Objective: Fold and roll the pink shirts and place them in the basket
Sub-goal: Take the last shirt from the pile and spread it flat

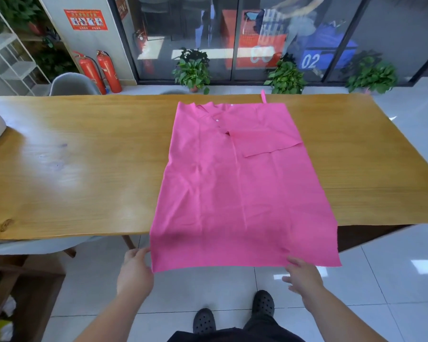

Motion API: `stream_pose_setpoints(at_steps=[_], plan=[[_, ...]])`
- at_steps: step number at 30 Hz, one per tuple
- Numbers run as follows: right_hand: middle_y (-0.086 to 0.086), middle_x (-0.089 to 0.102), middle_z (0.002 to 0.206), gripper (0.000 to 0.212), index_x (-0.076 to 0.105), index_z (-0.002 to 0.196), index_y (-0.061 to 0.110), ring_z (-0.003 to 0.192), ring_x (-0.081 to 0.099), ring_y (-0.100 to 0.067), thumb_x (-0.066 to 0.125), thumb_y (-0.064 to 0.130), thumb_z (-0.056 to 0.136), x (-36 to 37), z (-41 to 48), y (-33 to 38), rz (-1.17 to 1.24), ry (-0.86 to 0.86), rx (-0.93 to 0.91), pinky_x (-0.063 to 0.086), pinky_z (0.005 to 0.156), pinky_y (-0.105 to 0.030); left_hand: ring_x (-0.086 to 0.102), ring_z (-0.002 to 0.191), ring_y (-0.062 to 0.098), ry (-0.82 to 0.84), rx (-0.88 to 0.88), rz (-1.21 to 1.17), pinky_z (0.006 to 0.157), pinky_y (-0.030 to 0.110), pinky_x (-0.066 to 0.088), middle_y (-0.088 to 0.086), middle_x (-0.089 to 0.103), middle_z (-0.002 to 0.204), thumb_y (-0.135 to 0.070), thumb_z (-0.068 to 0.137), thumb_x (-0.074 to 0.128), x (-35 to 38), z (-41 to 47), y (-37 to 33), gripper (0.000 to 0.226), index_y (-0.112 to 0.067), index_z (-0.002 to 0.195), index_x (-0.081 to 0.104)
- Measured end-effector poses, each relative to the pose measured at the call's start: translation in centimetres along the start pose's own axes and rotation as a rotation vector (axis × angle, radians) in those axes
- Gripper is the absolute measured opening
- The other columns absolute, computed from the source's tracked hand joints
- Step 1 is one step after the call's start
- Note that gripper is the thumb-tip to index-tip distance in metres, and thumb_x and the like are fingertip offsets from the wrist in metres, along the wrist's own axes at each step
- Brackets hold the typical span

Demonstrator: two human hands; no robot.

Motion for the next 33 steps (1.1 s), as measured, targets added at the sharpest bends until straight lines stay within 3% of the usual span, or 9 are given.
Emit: stream_pose_setpoints(at_steps=[4,8,10,14,17,21,26,31,33], plan=[[-0.009,0.062,0.125,0.049,0.058,0.144,0.022,0.104,0.065,-0.029,0.060,0.022,0.095,-2.4,2.1,4.8,-0.439,-0.115,-0.231,0.055,0.090,-0.042,0.050,0.131,0.038,-0.157,0.294,0.143,0.102,0.054,0.051,0.009,0.044,0.152,-0.003,0.086,0.062,-0.7,0.2,-7.9,0.063,-0.023,0.145,0.056],[-0.007,0.020,0.173,0.072,0.026,0.166,0.022,0.155,0.026,-0.031,0.057,0.034,0.102,-2.3,3.4,11.4,-0.782,-0.095,-0.570,0.030,0.122,-0.046,0.021,0.159,0.025,-0.005,0.550,0.277,0.129,0.048,0.026,-0.006,0.012,0.175,-0.028,0.097,0.065,1.8,0.0,-17.0,0.078,-0.033,0.165,0.027],[-0.002,0.007,0.177,0.079,0.009,0.169,0.024,0.161,0.015,-0.029,0.049,0.047,0.105,-1.8,4.4,11.7,-0.990,0.001,-0.621,0.024,0.128,-0.046,0.009,0.163,0.019,0.073,0.593,0.420,0.132,0.044,0.013,-0.010,0.002,0.176,-0.039,0.103,0.057,4.1,-0.1,-19.0,0.083,-0.033,0.169,0.008],[-0.004,0.061,0.145,0.059,0.033,0.159,0.017,0.128,0.058,-0.026,0.035,0.048,0.109,-3.3,4.0,13.5,-1.238,-0.113,-0.671,0.044,0.103,-0.040,0.051,0.137,0.027,0.008,0.518,0.628,0.117,0.044,0.039,0.001,0.048,0.157,-0.036,0.099,0.045,5.4,0.2,-19.6,0.078,-0.019,0.170,0.017],[0.000,0.068,0.128,0.050,0.049,0.145,0.020,0.117,0.058,-0.025,0.031,0.049,0.109,-3.8,4.4,15.6,-1.241,-0.138,-0.743,0.048,0.096,-0.040,0.062,0.113,0.031,-0.069,0.528,0.605,0.101,0.049,0.051,0.005,0.065,0.133,-0.034,0.091,0.048,5.4,0.9,-21.5,0.076,-0.016,0.164,0.035],[-0.002,0.018,0.175,0.074,0.013,0.169,0.024,0.160,0.021,-0.027,0.033,0.058,0.107,-3.4,7.2,13.5,-1.202,0.070,-0.743,0.026,0.127,-0.046,0.004,0.164,0.029,0.085,0.533,0.566,0.132,0.047,0.014,-0.002,-0.002,0.177,-0.038,0.105,0.043,7.3,1.0,-23.6,0.079,-0.030,0.170,-0.002],[0.005,0.055,0.154,0.090,0.045,0.157,0.026,0.137,0.050,-0.021,-0.003,0.063,0.091,-4.5,7.2,15.2,-1.233,-0.003,-0.858,0.041,0.113,-0.040,0.045,0.141,0.027,0.025,0.490,0.660,0.117,0.043,0.040,0.001,0.044,0.158,-0.051,0.105,0.028,7.5,0.5,-25.5,0.069,-0.025,0.168,0.019],[0.008,-0.003,0.177,0.077,0.004,0.170,0.030,0.163,0.006,-0.022,0.017,0.068,0.104,-4.2,8.8,14.4,-1.238,0.168,-0.859,0.017,0.131,-0.045,0.002,0.163,0.032,0.132,0.455,0.630,0.131,0.049,0.018,0.004,-0.003,0.177,-0.058,0.106,0.045,9.2,-0.3,-25.6,0.080,-0.032,0.169,0.003],[0.006,0.019,0.175,0.086,0.019,0.168,0.029,0.158,0.024,-0.022,0.000,0.071,0.096,-4.8,9.1,14.5,-1.246,0.121,-0.884,0.027,0.127,-0.043,0.024,0.158,0.034,0.113,0.431,0.644,0.128,0.048,0.026,0.007,0.020,0.174,-0.061,0.105,0.043,9.4,-0.7,-25.6,0.074,-0.028,0.167,0.018]])
Point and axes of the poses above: each hand's wrist, its own z-axis towards the middle knuckle, its own x-axis out of the palm, y = z × x, the point moved 10 cm from there along z, towards the middle knuckle
